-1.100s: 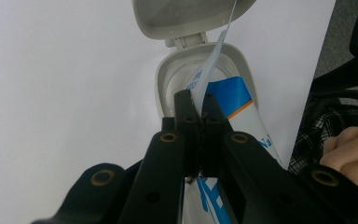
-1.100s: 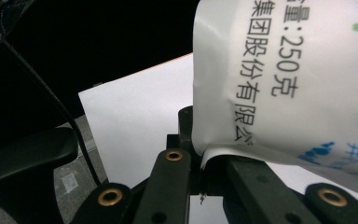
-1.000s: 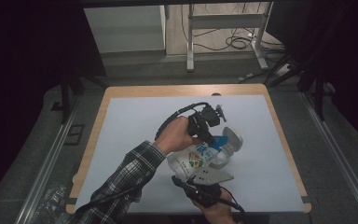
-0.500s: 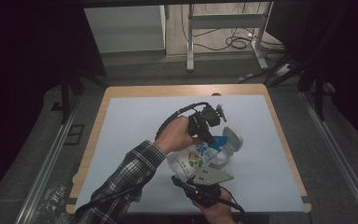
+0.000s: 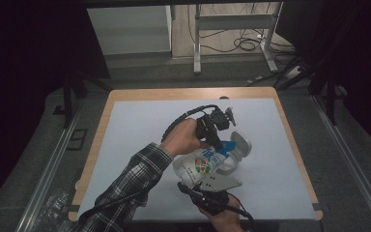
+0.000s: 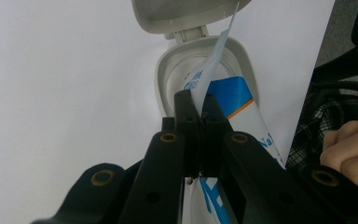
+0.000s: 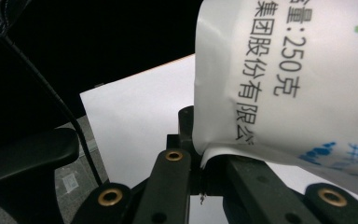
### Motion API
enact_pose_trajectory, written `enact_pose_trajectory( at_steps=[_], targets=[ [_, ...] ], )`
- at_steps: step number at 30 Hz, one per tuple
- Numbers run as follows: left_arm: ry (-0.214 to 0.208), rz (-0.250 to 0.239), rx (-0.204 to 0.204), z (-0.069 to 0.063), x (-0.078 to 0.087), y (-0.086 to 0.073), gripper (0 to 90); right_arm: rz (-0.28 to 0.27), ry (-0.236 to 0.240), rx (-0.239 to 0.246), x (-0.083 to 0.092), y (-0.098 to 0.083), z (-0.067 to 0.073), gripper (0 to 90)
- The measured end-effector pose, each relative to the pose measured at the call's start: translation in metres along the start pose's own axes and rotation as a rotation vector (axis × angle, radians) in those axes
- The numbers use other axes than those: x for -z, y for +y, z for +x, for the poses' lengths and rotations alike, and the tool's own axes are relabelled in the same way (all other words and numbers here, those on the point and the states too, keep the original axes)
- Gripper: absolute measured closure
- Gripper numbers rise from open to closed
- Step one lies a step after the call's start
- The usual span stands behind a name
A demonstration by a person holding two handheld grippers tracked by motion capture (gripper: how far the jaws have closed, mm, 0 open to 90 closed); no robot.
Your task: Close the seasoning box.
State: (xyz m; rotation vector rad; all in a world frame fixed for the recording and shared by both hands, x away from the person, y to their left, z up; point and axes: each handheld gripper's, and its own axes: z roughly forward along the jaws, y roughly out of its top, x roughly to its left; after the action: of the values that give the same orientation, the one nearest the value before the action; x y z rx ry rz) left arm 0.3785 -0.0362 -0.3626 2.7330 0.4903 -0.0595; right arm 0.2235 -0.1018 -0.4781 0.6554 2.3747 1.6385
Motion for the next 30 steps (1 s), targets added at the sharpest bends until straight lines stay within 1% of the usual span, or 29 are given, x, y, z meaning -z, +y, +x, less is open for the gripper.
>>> enact_pose_trajectory(
  at_steps=[7,30],
  targets=[
    [0.001,0.008,-0.005,-0.0001,-0.0002,0.0015,89.3,-0.004,0.000,0.005,0.0001,0.0000,-0.0004,88.8],
    [0.001,0.026,-0.001,-0.0006,-0.0002,0.0035,89.3,-0.010,0.003,0.006,0.0017,0.0019,0.0005,88.9]
  ],
)
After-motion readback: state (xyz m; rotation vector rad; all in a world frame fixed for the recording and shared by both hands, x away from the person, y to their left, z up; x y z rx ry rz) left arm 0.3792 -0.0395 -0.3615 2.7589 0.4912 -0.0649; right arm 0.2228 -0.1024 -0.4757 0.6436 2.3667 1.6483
